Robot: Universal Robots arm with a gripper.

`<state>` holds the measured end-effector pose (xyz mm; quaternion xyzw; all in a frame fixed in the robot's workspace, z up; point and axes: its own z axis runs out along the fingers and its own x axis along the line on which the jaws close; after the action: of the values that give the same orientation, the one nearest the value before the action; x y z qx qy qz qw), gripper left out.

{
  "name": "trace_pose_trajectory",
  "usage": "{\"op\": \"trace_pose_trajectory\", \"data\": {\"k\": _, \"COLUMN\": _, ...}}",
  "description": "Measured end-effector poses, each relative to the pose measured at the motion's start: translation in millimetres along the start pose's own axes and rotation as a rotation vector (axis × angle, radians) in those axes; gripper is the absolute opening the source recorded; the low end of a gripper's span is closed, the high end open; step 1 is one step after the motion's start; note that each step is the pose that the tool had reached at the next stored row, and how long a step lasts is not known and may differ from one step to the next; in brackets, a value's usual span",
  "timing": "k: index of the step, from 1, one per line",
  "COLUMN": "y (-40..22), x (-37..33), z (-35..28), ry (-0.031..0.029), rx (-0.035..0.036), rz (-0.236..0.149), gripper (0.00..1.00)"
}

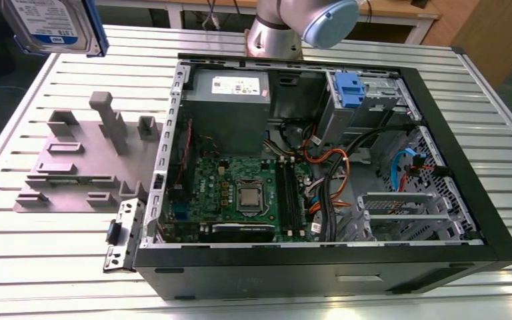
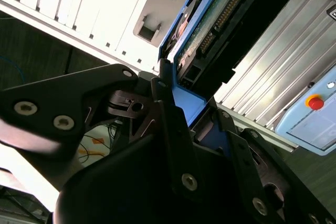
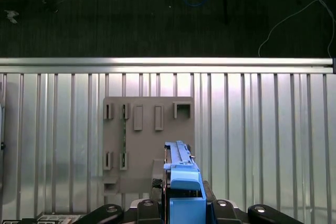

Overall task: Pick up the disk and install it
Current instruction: 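Pick up the disk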

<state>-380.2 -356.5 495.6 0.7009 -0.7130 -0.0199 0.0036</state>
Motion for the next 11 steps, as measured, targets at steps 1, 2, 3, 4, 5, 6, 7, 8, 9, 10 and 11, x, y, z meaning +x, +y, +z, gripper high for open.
{"op": "trace_pose_trajectory", "data": {"k": 1, "y": -0.2, "x": 0.0, "z": 0.0, "ry": 0.0000, "rx": 0.0000, "rz": 0.000, "gripper": 0.36}}
{"op": "trace_pose_trajectory", "data": {"k": 2, "y": -0.4, "x": 0.0, "z": 0.0, "ry": 0.0000, "rx": 0.0000, "rz": 0.000, "gripper": 0.36}}
{"op": "trace_pose_trajectory", "data": {"k": 3, "y": -0.7, "x": 0.0, "z": 0.0, "ry": 0.0000, "rx": 0.0000, "rz": 0.000, "gripper": 0.36}}
{"op": "trace_pose_trajectory", "data": {"k": 4, "y": -1.0, "x": 0.0, "z": -0.1, "ry": 0.0000, "rx": 0.0000, "rz": 0.000, "gripper": 0.36}}
{"op": "trace_pose_trajectory", "data": {"k": 5, "y": -1.2, "x": 0.0, "z": -0.1, "ry": 0.0000, "rx": -0.0001, "rz": 0.000, "gripper": 0.36}}
{"op": "trace_pose_trajectory", "data": {"k": 6, "y": -1.4, "x": 0.0, "z": 0.0, "ry": 0.0000, "rx": 0.0000, "rz": 0.000, "gripper": 0.36}}
{"op": "trace_pose_trajectory", "data": {"k": 7, "y": -1.6, "x": 0.0, "z": -0.1, "ry": 0.0000, "rx": 0.0000, "rz": 0.000, "gripper": 0.36}}
{"op": "trace_pose_trajectory", "data": {"k": 8, "y": -1.8, "x": 0.0, "z": -0.1, "ry": 0.0000, "rx": 0.0000, "rz": 0.000, "gripper": 0.36}}
{"op": "trace_pose_trajectory", "data": {"k": 9, "y": -2.0, "x": 0.0, "z": -0.1, "ry": 0.0000, "rx": 0.0000, "rz": 0.000, "gripper": 0.36}}
{"op": "trace_pose_trajectory", "data": {"k": 10, "y": -2.1, "x": 0.0, "z": -0.1, "ry": 0.0000, "rx": 0.0000, "rz": 0.000, "gripper": 0.36}}
{"op": "trace_pose_trajectory", "data": {"k": 11, "y": -2.2, "x": 0.0, "z": -0.1, "ry": 0.0000, "rx": -0.0001, "rz": 0.000, "gripper": 0.36}}
